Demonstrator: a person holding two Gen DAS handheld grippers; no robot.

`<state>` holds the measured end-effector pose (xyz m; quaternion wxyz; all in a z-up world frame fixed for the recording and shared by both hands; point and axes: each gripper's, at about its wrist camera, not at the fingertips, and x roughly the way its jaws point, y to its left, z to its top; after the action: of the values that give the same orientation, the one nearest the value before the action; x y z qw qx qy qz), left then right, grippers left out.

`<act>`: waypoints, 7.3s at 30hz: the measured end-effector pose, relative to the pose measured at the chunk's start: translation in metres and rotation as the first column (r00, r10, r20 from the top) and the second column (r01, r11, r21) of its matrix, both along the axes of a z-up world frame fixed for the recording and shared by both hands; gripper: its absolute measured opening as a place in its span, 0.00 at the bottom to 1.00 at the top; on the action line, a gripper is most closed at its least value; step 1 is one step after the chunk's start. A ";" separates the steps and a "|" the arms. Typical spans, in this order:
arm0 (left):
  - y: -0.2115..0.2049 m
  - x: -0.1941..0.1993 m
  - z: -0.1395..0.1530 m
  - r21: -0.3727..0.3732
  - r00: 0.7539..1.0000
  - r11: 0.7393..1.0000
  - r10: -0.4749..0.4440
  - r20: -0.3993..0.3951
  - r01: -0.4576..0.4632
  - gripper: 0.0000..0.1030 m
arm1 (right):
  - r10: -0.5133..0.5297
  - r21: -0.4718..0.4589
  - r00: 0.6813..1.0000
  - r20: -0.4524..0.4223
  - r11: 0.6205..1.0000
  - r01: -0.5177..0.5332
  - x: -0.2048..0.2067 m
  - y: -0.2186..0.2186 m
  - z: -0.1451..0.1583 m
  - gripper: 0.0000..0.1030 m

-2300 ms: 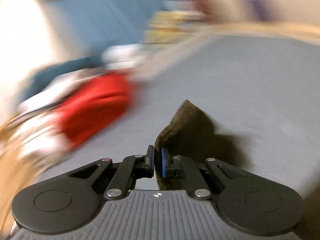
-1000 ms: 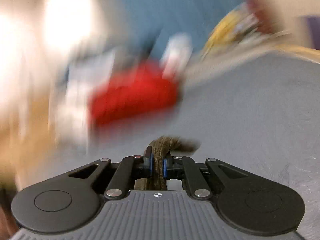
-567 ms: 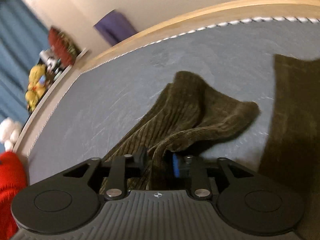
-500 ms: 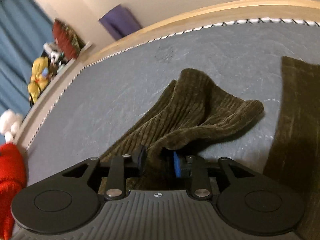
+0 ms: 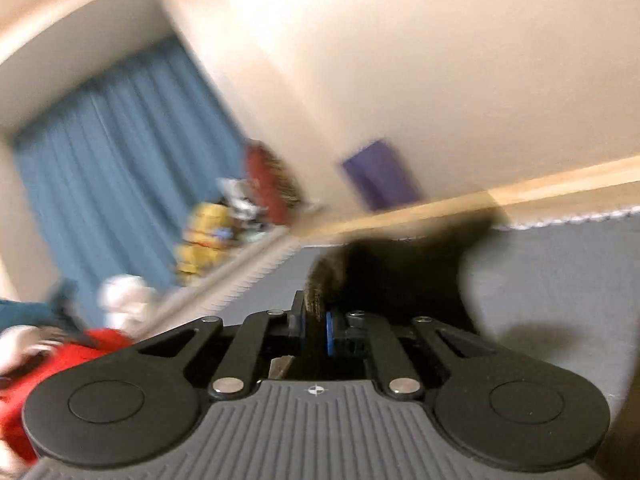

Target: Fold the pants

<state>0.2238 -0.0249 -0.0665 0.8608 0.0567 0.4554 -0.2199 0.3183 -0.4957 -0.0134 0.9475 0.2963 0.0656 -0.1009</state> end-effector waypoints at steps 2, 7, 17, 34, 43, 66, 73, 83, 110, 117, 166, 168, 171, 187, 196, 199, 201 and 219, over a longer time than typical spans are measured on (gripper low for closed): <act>0.002 -0.012 0.014 0.005 0.992 0.992 -0.125 -0.005 0.125 0.21 | -0.111 0.074 0.946 -0.304 0.987 0.140 0.020 -0.023 -0.036 0.09; 0.007 -0.020 0.011 -0.001 0.985 0.986 -0.164 -0.058 0.164 0.22 | -0.117 0.106 0.855 -0.505 0.975 0.196 0.018 -0.043 -0.063 0.12; 0.003 -0.012 0.014 -0.007 0.988 0.989 -0.146 -0.052 0.146 0.34 | -0.317 0.054 0.729 -0.607 0.898 0.436 -0.017 -0.069 -0.054 0.00; 0.236 0.000 0.052 -0.050 0.578 0.577 0.816 -0.014 -0.815 0.74 | -0.098 -0.096 0.758 -0.645 0.994 0.046 0.023 0.014 -0.060 0.17; 0.283 0.007 0.012 -0.124 0.558 0.545 0.793 -0.244 -0.829 0.81 | -0.302 -0.196 0.708 -0.639 0.953 0.229 0.014 0.003 -0.056 0.03; 0.229 -0.044 0.076 -0.032 0.688 0.692 0.721 0.084 -0.722 0.64 | -0.011 -0.211 0.950 -0.311 0.976 -0.057 -0.078 0.080 0.081 0.53; 0.183 -0.098 0.073 0.069 0.865 0.866 0.484 0.131 -0.495 0.64 | 0.094 -0.211 0.977 -0.189 0.968 -0.134 -0.137 0.120 0.113 0.53; 0.195 -0.180 0.050 0.097 0.858 0.856 0.513 -0.032 -0.508 0.76 | 0.408 -0.262 0.907 -0.102 0.869 -0.420 -0.217 0.201 0.137 0.67; 0.202 -0.194 0.024 -0.020 0.890 0.896 0.439 -0.125 -0.444 0.22 | 0.634 -0.089 0.708 -0.313 0.722 -0.686 -0.200 0.253 0.063 0.70; 0.181 -0.191 0.015 0.141 0.902 0.902 0.422 -0.087 -0.408 0.39 | 0.639 -0.089 0.693 -0.335 0.710 -0.698 -0.197 0.262 0.061 0.70; 0.164 -0.134 0.066 -0.099 0.828 0.849 0.528 0.190 -0.519 0.02 | 0.590 -0.120 0.717 -0.370 0.736 -0.667 -0.189 0.273 0.050 0.21; 0.167 -0.129 0.066 -0.097 0.832 0.852 0.524 0.184 -0.515 0.02 | 0.582 -0.128 0.727 -0.364 0.742 -0.658 -0.187 0.271 0.050 0.21; 0.167 -0.115 0.066 -0.067 0.840 0.861 0.506 0.195 -0.504 0.02 | 0.583 -0.108 0.729 -0.359 0.750 -0.653 -0.180 0.266 0.049 0.21; 0.174 0.045 -0.007 0.127 0.873 0.883 0.409 0.265 -0.452 0.62 | 0.613 -0.098 0.709 -0.348 0.728 -0.678 -0.163 0.271 0.057 0.23; 0.181 0.071 -0.022 0.120 0.940 0.937 0.311 0.140 -0.327 0.14 | 0.582 -0.084 0.730 -0.358 0.759 -0.646 -0.154 0.248 0.061 0.23; 0.172 0.053 -0.012 0.152 0.950 0.948 0.251 0.187 -0.280 0.11 | 0.573 -0.078 0.735 -0.363 0.767 -0.637 -0.152 0.242 0.061 0.23; 0.162 0.036 -0.001 0.156 0.945 0.949 0.236 0.227 -0.274 0.10 | 0.563 -0.084 0.740 -0.367 0.772 -0.630 -0.153 0.239 0.060 0.23; 0.049 -0.228 0.058 0.211 0.944 0.977 -0.040 0.329 -0.032 0.06 | 0.504 -0.018 0.760 -0.411 0.829 -0.559 -0.198 0.199 0.041 0.23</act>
<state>-0.0046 0.0241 -0.0084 0.9136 0.1856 0.3251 -0.1589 0.1199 -0.2962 0.0276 0.9227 0.1722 0.3264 0.1115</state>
